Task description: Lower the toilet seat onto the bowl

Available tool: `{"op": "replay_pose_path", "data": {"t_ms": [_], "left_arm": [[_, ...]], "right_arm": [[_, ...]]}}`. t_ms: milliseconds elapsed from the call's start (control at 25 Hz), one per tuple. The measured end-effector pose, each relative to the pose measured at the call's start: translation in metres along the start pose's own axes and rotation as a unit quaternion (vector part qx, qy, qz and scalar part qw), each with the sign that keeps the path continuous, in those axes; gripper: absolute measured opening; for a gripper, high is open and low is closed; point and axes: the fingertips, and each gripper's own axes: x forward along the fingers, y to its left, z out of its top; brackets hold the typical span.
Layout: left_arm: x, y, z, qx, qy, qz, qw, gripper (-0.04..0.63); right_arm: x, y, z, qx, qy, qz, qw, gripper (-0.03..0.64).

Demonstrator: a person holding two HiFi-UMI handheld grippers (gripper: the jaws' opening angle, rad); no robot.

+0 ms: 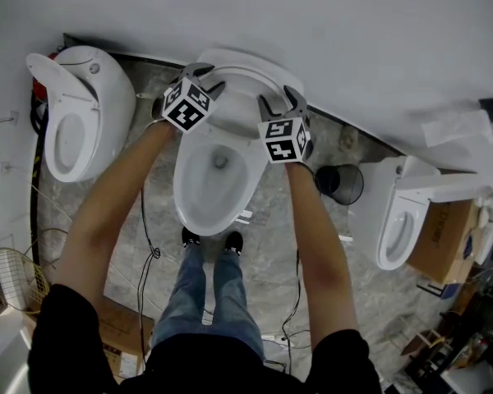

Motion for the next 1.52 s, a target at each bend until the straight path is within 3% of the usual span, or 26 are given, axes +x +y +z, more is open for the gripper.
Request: {"op": "replay_pose_path", "data": {"t_ms": [160, 760, 1520], "left_arm": [[0.003, 0.0, 0.001, 0.014, 0.005, 0.001, 0.9999, 0.124], [-0.01, -0.008, -0.004, 0.053, 0.027, -0.026, 0.9979, 0.11], [-0.065, -0.054, -0.029, 0.091, 0.036, -0.03, 0.9948, 0.11]], "right_arm": [[0.003, 0.002, 0.0, -0.015, 0.005, 0.007, 1.0, 0.23], [-0.008, 0.013, 0.002, -0.064, 0.015, 0.016, 0.998, 0.176], [-0.068, 0.059, -0.009, -0.124, 0.002, 0.038, 0.992, 0.13]]}}
